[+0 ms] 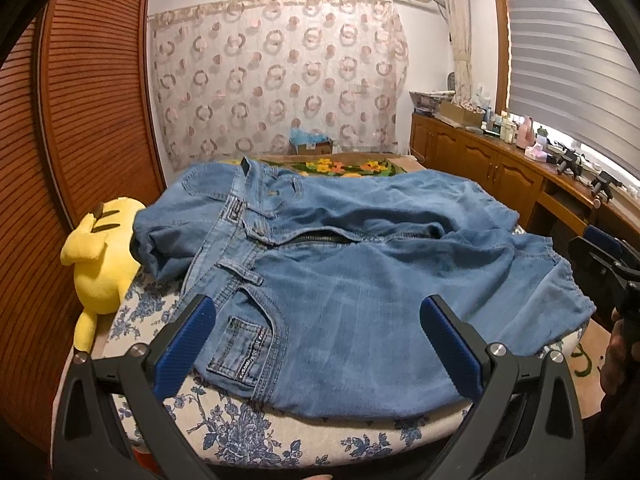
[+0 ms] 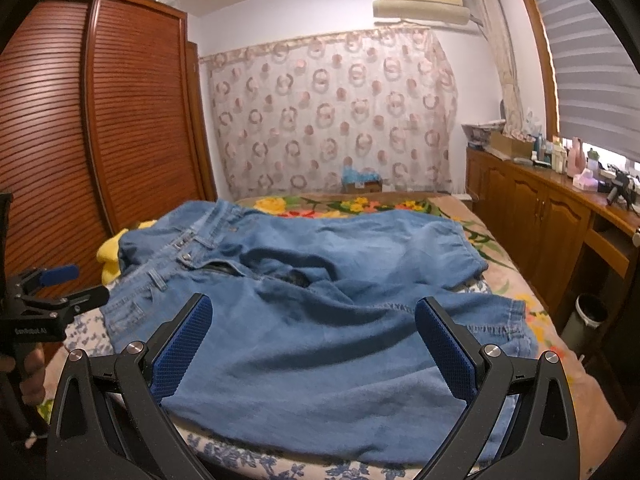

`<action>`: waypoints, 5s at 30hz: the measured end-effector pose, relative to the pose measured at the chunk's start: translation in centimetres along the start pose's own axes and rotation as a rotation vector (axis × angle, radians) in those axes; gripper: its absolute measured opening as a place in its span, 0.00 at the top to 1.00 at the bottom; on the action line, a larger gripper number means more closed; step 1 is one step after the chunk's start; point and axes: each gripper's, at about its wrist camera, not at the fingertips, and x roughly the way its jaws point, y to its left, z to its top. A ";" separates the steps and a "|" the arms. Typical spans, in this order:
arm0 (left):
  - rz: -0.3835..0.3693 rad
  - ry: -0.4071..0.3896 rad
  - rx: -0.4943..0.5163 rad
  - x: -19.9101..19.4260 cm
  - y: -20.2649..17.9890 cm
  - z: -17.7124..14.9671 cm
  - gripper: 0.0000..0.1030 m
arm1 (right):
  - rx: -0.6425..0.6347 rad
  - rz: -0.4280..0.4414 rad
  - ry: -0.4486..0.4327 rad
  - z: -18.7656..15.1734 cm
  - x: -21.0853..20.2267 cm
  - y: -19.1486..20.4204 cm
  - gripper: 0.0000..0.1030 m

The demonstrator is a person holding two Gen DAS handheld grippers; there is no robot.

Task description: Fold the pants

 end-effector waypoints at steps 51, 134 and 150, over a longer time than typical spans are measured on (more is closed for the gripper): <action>0.152 0.229 -0.160 8.1 12.7 -5.8 0.00 | 0.074 -0.156 0.343 -9.3 -1.0 -15.0 0.15; -0.029 0.037 -0.078 5.1 10.0 2.2 0.89 | -0.085 -0.078 0.077 4.3 8.7 -13.4 0.93; -0.027 0.067 -0.074 10.0 9.9 4.8 0.90 | -0.050 -0.157 0.155 3.4 12.3 -17.6 0.93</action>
